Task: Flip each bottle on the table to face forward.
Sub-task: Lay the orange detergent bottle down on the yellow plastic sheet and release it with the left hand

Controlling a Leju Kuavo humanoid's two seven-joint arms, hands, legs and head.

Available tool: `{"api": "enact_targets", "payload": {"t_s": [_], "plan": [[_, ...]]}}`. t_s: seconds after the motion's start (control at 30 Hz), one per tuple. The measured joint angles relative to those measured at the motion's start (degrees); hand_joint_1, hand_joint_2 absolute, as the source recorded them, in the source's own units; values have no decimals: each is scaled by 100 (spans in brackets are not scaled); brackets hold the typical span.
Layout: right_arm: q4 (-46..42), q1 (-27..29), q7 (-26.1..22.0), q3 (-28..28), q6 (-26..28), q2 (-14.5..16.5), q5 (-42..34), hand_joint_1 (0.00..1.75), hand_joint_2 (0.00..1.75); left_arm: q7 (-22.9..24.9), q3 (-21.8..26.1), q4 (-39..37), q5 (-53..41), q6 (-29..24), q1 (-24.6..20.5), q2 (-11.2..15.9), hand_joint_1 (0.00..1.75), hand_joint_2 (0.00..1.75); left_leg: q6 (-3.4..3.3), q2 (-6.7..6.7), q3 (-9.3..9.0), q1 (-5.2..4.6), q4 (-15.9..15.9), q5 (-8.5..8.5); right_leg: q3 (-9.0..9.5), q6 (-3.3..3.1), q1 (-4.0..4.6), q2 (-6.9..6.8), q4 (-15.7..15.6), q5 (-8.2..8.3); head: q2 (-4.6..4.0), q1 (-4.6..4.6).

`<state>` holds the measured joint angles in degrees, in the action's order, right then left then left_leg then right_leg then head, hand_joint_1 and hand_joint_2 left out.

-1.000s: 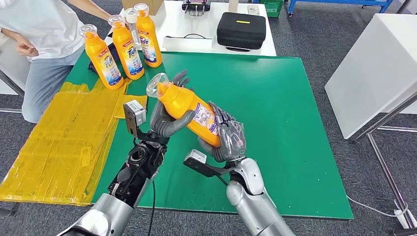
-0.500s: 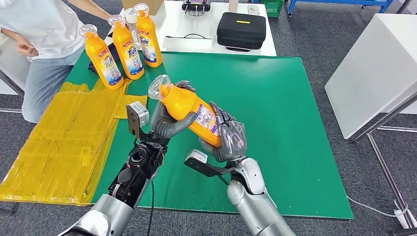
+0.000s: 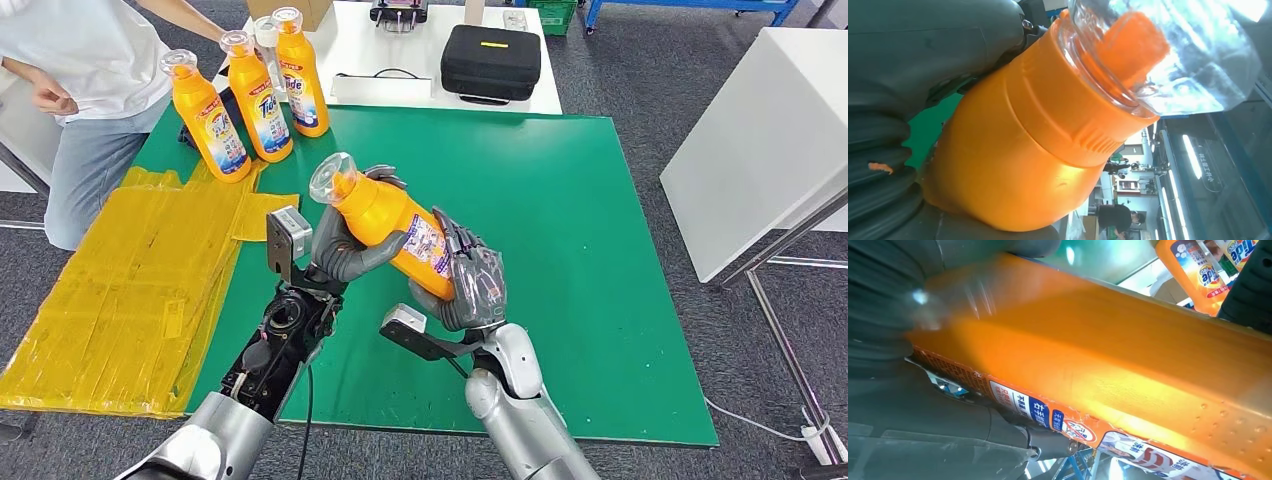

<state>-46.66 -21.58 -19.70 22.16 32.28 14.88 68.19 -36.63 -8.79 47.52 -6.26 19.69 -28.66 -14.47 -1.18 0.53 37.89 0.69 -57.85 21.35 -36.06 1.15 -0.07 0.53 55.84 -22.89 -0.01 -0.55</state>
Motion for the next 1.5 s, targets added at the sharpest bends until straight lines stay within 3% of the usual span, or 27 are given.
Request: {"api": "enact_targets", "payload": {"t_s": [0.07, 0.1, 0.57, 0.9, 1.17, 1.33, 1.5], "plan": [[0, -1, -5, 0, 13, -2, -9, 6, 175, -4, 0, 0, -8, 0, -1, 0, 175, 175, 0, 0, 0, 0, 0, 0, 0, 0, 0, 0, 0, 0, -1, -1], [0, -2, -6, 0, 22, -4, -14, 1, 175, -5, -1, 0, -17, -1, -2, 0, 175, 175, 0, 0, 0, 0, 0, 0, 0, 0, 0, 0, 0, 0, -1, 0], [-3, -2, -121, -3, 168, -33, -303, 0, 175, -6, -8, 0, -85, -120, -13, 0, 175, 175, 0, 0, 0, 0, 0, 0, 0, 0, 0, 0, 0, 0, 0, 0], [-744, 285, -358, 45, 136, -81, -751, 0, 175, 35, 44, -112, -220, -750, -105, 25, 175, 175, 0, 1, 1, 0, 0, 0, 0, 0, 0, 0, 0, 0, 1, -1], [-2115, 832, -1028, 400, -1183, -178, -2070, 0, 175, 370, 119, -702, -1185, -2238, -467, 97, 175, 175, 0, 1, 1, 0, 0, 0, 0, 0, 0, 0, 0, 0, 1, -1], [-2748, 1021, -1125, 667, -1458, -268, -2332, 0, 175, 751, 176, -1197, -1710, -3017, -747, 181, 175, 175, 0, 0, 1, 1, 0, 0, 0, 0, 1, 0, 1, 0, 1, 0], [-3076, 1085, -1149, 862, -1485, -358, -2414, 0, 175, 1831, 148, -1680, -3170, -4378, -1006, 307, 175, 175, 0, 0, 0, 1, 0, 0, 1, 0, 0, 0, 1, 0, 0, -1]]}}
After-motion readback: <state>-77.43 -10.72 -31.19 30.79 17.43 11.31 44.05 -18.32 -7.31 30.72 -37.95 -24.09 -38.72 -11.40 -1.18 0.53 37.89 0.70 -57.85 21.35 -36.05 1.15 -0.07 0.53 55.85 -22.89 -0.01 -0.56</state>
